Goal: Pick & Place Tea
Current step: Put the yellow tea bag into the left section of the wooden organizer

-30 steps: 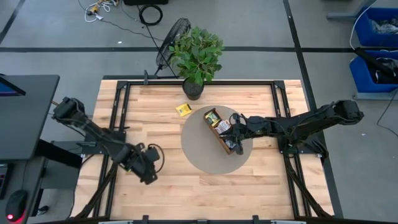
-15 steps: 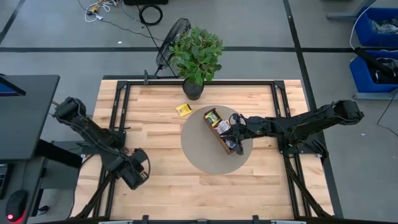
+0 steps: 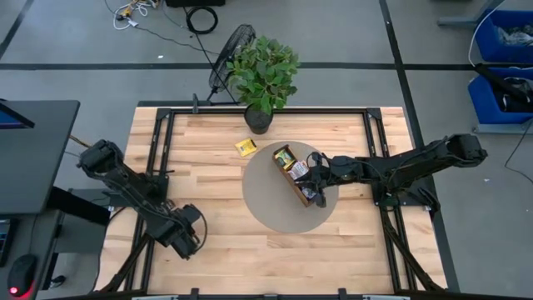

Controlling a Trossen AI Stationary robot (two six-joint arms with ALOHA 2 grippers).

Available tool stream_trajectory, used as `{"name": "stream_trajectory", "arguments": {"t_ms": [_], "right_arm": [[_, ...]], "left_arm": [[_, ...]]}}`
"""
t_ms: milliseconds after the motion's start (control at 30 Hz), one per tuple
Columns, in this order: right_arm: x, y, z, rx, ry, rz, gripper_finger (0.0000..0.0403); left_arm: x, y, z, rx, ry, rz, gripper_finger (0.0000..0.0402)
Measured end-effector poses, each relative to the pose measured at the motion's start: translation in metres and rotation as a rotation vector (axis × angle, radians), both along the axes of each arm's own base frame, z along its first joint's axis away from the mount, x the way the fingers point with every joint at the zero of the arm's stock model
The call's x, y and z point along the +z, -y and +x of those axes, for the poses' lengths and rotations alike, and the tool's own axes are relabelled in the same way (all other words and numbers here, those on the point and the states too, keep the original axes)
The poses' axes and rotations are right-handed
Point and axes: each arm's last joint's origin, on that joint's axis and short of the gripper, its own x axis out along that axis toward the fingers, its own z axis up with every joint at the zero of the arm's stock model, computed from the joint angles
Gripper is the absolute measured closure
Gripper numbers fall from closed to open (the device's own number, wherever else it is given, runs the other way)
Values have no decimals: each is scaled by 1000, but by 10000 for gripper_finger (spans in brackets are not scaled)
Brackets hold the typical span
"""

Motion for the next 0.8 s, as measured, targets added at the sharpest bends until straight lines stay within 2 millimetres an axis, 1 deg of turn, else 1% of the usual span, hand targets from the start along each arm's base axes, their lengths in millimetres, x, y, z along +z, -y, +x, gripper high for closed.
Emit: {"name": "stream_trajectory", "arguments": {"t_ms": [233,333,467,600,700,800], "right_arm": [[0,0,0,-10,-1,21,339],[0,0,0,-10,-1,21,339],[0,0,0,-9,-2,21,339],[-1,0,0,-11,-8,26,339],[-1,0,0,-12,-8,28,339],[-1,0,0,-12,-9,28,339]], "left_arm": [[-10,0,1,-37,-38,37,220],[-18,-5,-4,-31,-56,56,220],[-28,-10,-9,-22,-55,25,221],[-29,-11,-8,-17,-48,22,226],[-29,-11,-7,-12,-46,10,256],[-30,-10,-6,-22,-32,4,312]]}}
